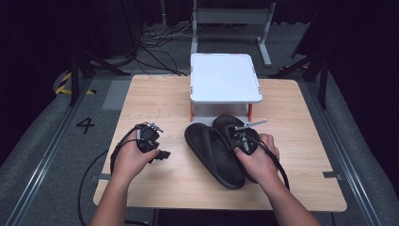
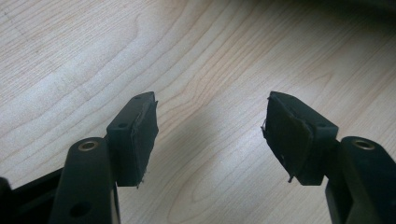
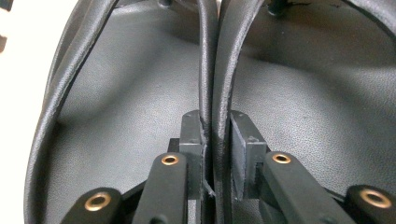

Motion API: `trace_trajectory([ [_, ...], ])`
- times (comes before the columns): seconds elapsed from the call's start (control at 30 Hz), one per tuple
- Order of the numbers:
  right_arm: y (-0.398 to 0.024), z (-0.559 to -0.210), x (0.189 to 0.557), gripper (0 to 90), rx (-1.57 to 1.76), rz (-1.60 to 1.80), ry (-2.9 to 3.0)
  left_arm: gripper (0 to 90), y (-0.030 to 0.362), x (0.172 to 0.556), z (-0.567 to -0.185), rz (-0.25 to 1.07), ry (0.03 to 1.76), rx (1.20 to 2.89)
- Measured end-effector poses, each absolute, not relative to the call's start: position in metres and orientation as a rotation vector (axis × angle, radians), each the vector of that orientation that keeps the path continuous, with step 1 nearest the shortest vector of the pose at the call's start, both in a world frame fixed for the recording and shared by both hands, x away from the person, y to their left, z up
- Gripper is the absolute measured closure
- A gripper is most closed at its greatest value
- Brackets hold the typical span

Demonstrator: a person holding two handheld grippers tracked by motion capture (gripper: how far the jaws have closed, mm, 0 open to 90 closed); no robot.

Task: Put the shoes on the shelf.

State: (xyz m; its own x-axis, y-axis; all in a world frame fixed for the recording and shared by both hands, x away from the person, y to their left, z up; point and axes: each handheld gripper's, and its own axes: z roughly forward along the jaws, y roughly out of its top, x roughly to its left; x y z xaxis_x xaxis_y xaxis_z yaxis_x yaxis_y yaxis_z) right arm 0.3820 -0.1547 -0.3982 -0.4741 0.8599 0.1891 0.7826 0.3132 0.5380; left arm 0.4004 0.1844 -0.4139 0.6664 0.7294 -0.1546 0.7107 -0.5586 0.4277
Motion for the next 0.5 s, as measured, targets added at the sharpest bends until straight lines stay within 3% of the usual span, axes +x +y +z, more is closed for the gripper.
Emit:
trace_trajectory([
  [0.5,-0.163,-0.381,0.422,77.4,1.642,0.942,2.265,35.7,0.185,0.401,-0.414,0.055,1.118,2.423],
])
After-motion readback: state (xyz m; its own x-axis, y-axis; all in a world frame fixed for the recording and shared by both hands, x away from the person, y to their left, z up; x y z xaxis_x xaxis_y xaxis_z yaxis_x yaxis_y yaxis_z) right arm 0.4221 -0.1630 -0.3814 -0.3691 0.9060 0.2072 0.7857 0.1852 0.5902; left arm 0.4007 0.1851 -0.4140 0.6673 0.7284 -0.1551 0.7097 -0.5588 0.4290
